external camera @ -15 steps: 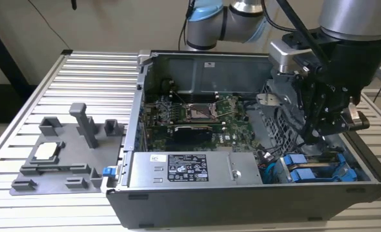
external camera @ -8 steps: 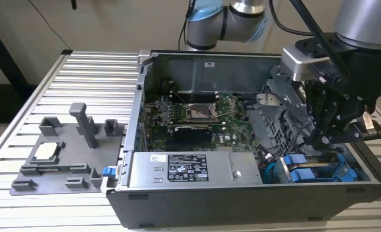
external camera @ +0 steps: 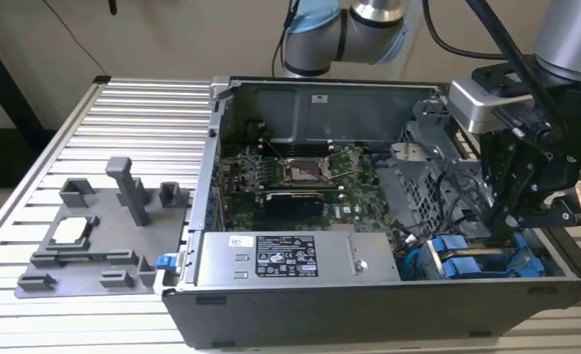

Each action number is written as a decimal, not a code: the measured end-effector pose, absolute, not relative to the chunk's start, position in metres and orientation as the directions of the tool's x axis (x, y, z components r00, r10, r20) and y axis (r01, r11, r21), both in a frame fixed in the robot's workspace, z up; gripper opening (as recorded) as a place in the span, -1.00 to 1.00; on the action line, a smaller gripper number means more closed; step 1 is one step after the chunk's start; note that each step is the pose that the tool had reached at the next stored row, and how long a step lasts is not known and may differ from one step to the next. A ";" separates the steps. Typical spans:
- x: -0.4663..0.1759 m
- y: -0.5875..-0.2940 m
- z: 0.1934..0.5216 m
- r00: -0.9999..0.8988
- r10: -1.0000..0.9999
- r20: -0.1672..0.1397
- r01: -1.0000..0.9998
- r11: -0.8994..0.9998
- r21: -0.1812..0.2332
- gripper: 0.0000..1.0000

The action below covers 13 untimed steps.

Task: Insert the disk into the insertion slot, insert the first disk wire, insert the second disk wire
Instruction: 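Insert the second disk wire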

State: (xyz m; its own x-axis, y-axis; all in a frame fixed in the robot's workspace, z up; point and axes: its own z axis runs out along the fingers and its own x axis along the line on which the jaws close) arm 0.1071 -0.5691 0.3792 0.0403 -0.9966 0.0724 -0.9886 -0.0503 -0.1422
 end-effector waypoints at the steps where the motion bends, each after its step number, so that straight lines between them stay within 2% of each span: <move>1: 0.107 -0.569 0.379 0.040 -0.997 0.072 -0.989 -0.050 -0.142 -0.68; 4: 0.107 -0.569 0.379 0.040 -0.998 0.055 -0.989 -0.048 -0.143 -0.68; 10: 0.107 -0.570 0.379 0.036 -0.998 -0.048 -0.989 -0.029 -0.147 -0.68; 13: 0.107 -0.572 0.379 0.035 -0.996 -0.079 -0.989 -0.023 -0.146 -0.68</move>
